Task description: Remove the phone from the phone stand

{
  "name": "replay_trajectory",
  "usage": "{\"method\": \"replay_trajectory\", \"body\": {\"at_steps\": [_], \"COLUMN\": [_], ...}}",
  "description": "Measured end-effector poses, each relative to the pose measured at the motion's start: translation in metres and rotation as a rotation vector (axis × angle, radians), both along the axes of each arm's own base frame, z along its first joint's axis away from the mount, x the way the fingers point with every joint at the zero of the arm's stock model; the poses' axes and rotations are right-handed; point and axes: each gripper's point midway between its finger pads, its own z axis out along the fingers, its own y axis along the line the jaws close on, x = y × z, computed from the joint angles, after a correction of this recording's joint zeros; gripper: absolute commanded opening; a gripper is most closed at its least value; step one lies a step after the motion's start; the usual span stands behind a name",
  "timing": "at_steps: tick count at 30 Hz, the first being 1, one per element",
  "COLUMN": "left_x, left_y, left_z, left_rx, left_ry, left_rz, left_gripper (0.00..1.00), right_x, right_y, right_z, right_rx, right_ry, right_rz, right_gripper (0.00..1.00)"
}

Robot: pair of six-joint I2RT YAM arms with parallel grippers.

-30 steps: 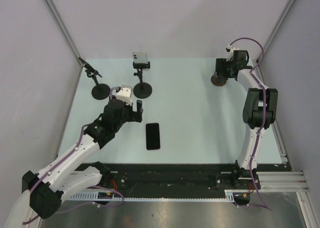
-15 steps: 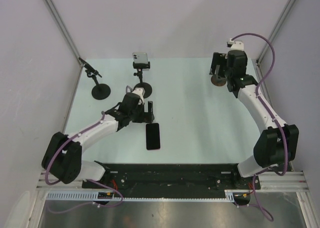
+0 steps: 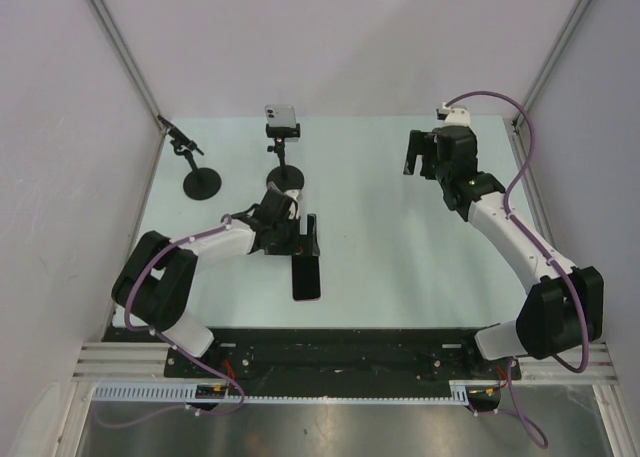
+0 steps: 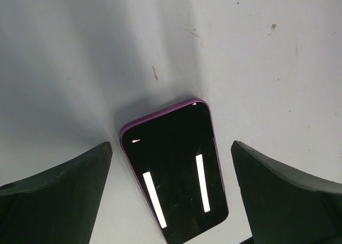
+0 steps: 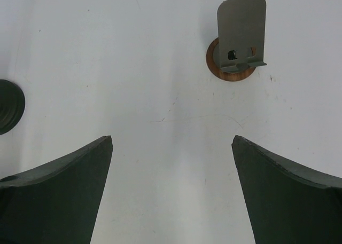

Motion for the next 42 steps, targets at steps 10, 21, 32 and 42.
{"method": "replay_trajectory", "body": {"at_steps": [10, 21, 32, 42], "left_x": [-0.002, 0.009, 0.121, 0.213], "left_y": [-0.015, -0.003, 0.032, 0.032], "left_z": [0.001, 0.019, 0.191, 0.280], "left_rx": [-0.026, 0.030, 0.089, 0.145], "left_ry": [0.010, -0.064, -0.560, -0.778], "left_rz": [-0.034, 0.011, 0.239, 0.354], "left_gripper": [1.00, 1.00, 1.00, 1.00], "right_x": [-0.005, -0.009, -0.028, -0.046], "right_y": [-0.001, -0.003, -0.009, -0.008], "right_z": [0.002, 0.012, 0.048, 0.060], "right_rx": [0.011, 0.015, 0.032, 0.041], "right_ry": [-0.007, -0.032, -0.107, -0.126], "right_rz": [-0.006, -0.006, -0.013, 0.004], "right_gripper": [1.00, 1.00, 1.00, 1.00]}}
